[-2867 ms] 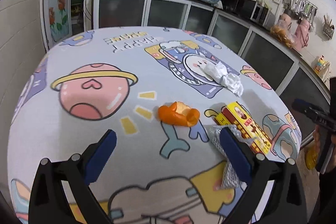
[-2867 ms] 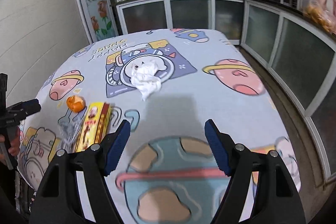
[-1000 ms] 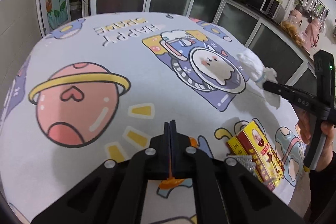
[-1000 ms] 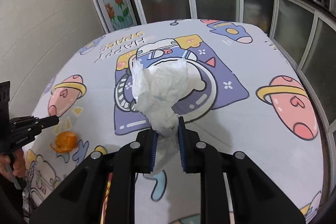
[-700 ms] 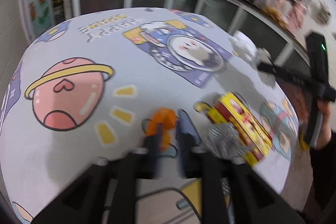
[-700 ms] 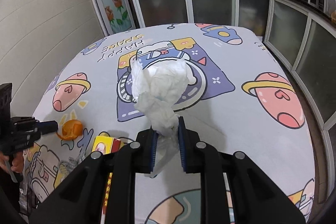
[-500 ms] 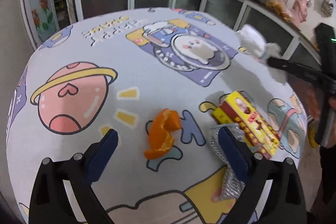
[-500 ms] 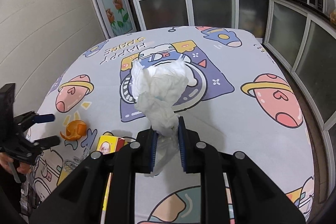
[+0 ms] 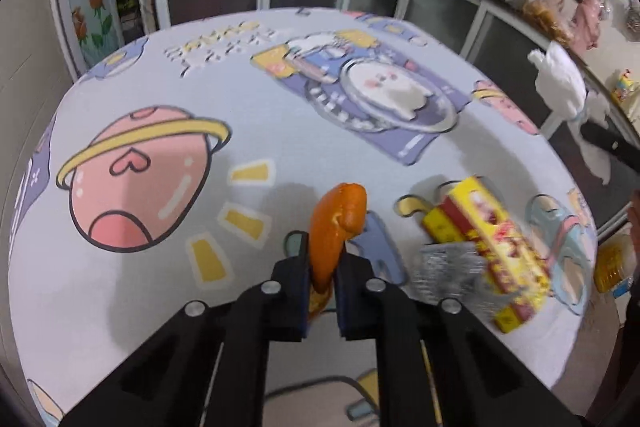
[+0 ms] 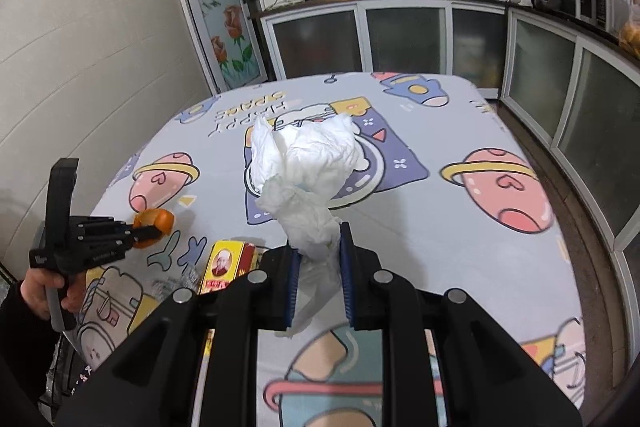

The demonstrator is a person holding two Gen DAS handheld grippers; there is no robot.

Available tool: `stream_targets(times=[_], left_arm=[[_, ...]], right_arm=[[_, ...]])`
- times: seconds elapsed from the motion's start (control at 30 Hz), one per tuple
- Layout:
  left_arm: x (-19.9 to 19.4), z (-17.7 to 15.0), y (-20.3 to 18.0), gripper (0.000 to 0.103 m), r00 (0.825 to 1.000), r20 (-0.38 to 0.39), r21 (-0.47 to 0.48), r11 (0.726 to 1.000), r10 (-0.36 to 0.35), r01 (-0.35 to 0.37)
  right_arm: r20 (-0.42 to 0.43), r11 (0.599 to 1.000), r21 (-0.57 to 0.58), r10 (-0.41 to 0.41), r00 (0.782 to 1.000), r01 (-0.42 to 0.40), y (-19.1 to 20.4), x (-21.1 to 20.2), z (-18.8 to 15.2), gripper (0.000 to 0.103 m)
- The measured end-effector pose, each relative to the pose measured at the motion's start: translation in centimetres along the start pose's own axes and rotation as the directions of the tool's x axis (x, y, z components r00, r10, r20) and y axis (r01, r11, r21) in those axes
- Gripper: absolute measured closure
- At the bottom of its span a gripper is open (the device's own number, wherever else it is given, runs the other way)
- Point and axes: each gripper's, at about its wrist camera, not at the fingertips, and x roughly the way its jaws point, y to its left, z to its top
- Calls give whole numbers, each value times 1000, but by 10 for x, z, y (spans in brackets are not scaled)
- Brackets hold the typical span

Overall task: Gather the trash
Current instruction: 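Carry the orange peel and tissue over the yellow-rimmed bin with both tools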

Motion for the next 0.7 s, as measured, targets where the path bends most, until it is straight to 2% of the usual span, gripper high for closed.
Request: stream_targets(times=[0.1, 0.3, 0.4, 0.47, 0.57, 0.7], left_arm=[[-16, 4, -19, 94, 999, 19, 35, 999, -35, 34], [-35, 13, -96, 94, 986, 44, 147, 977, -161, 153], [-34, 14, -149, 94, 969, 27, 212, 948, -247, 236], [-28, 12, -189, 94, 956, -2, 263, 922, -294, 284], [-18, 5, -247, 93, 932, -58, 323, 876, -358, 357], [2, -9, -325, 93, 895, -146, 385, 810, -421, 443]], right_arm=[[32, 1000, 11, -16, 999, 16, -11, -33, -16, 86], [54, 991, 65, -117, 992, 114, -42, -92, -59, 86], [42, 978, 126, -174, 984, 168, -66, -121, -89, 86], [23, 957, 159, -249, 968, 242, -83, -142, -113, 86], [-14, 926, 225, -308, 951, 303, -107, -168, -148, 86], [-78, 868, 298, -393, 916, 398, -138, -196, -197, 86]])
